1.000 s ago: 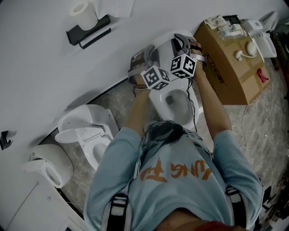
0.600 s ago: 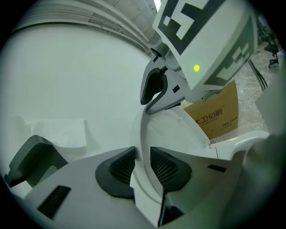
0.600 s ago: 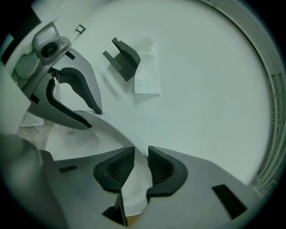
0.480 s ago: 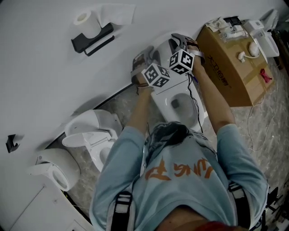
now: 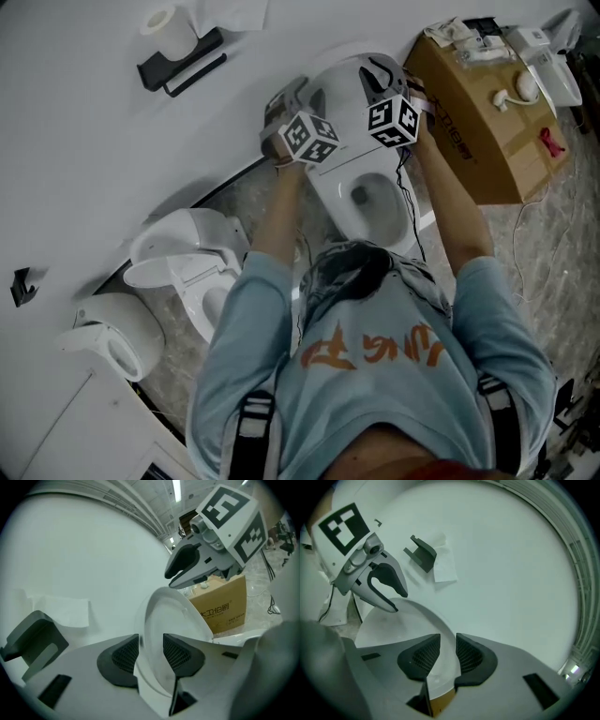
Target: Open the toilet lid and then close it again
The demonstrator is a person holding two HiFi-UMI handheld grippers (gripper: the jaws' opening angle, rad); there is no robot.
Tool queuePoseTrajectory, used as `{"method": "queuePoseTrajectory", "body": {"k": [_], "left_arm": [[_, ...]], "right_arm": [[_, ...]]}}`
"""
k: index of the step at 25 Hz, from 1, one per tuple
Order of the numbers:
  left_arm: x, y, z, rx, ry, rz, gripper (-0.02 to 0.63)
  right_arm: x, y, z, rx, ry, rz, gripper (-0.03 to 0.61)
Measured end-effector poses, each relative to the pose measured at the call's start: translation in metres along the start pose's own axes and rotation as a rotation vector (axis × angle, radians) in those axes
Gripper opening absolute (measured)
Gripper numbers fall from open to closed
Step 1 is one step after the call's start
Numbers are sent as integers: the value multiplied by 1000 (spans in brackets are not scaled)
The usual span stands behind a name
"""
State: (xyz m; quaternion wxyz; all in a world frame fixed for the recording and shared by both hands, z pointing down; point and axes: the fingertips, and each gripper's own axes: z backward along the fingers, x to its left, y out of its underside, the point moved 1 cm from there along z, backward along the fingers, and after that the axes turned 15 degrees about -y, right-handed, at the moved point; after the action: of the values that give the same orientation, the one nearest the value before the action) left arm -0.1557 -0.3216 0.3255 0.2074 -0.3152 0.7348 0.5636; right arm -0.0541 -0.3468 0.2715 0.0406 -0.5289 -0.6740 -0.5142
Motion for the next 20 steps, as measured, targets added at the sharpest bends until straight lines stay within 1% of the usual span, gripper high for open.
{"method": "queuePoseTrajectory", "body": {"k": [2,4,6,8,11,14,17,20], "left_arm": [[-5,-2,9,3,-39,11,179],[-18,-7,24,9,-58,46,175],[-41,-15,41,13,-36,74,170],[-71,-25,58,20,-1,80,170],[-117,-37,82,43,44,88,170],[-166,-43,106,70,99,57,170],[-208,-40,130,113,155,44,173],[-243,-27,149,165,197,46,175]], "right_arm": [[3,23,19,-8,13,-63,109],[6,45,43,-30,15,-158,103],[9,64,67,-65,2,-253,104],[13,82,91,-88,-22,-305,103],[21,114,122,-100,-66,-335,103],[36,149,146,-101,-112,-370,103],[59,179,162,-105,-173,-398,103],[88,205,168,-89,-243,-410,103]]}}
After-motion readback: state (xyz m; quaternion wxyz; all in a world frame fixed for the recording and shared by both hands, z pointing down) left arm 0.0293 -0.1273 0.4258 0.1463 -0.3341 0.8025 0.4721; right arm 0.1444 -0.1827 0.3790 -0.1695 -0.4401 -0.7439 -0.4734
